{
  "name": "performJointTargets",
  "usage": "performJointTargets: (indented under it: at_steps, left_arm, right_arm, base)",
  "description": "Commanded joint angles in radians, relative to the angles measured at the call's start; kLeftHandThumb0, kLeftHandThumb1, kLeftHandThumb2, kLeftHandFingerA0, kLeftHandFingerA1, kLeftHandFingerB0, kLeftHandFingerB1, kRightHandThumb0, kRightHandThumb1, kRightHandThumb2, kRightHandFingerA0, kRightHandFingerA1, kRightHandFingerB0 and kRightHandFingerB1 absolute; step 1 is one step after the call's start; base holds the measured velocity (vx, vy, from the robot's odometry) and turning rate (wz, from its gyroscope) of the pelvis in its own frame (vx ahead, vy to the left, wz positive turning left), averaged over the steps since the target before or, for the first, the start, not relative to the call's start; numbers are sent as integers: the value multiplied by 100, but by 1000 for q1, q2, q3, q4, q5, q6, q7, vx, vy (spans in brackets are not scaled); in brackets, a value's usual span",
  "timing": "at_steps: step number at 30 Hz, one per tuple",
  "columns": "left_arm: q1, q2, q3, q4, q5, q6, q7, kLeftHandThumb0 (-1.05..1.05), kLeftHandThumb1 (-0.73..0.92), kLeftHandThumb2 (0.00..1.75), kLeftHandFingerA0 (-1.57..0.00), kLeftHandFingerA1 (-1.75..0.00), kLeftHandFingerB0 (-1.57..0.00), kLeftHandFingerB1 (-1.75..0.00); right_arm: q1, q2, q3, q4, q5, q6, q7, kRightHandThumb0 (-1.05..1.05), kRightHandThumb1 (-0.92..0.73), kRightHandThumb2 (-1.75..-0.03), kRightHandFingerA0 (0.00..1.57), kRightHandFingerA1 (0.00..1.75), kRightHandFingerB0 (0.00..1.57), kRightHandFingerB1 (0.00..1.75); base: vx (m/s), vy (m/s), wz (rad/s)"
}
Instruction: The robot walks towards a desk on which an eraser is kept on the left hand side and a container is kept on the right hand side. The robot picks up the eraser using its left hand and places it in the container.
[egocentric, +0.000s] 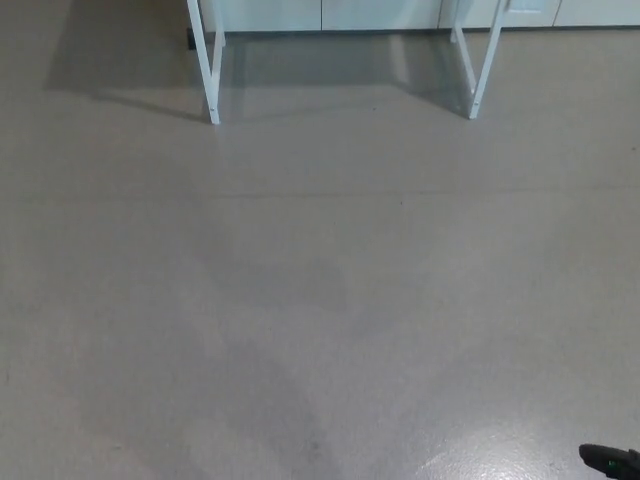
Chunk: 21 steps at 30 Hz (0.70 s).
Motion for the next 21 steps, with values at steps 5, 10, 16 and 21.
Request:
performJointTargets:
  at_steps: [5, 10, 16, 21]
  left_arm:
    - [9, 33, 12, 24, -51, -88, -74, -16, 38, 86, -22, -56, -17, -51]
    - [11, 35, 3, 24, -42, -89, -62, -15, 37, 86, -24, -56, -19, -52]
    - [16, 28, 2, 12, -47, -88, -58, -13, 38, 86, -22, -56, -18, -51]
    - [22, 25, -2, 15, -48, -99, -52, -12, 37, 86, -22, -56, -19, -52]
  right_arm:
    - [13, -10, -10, 1, 33, -54, 41, -18, -50, -55, 51, 63, 34, 51]
    - [16, -11, -9, 3, 33, -58, 48, -17, -51, -55, 49, 62, 33, 51]
    - [21, -10, -6, -9, 29, -49, 40, -17, -51, -55, 49, 62, 34, 50]
    - [20, -10, -7, 2, 32, -54, 41, -17, -50, -55, 50, 62, 34, 50]
  base:
    - [0, 0, 0]
    - [0, 0, 0]
    - [0, 0, 0]
    - [0, -6, -7]
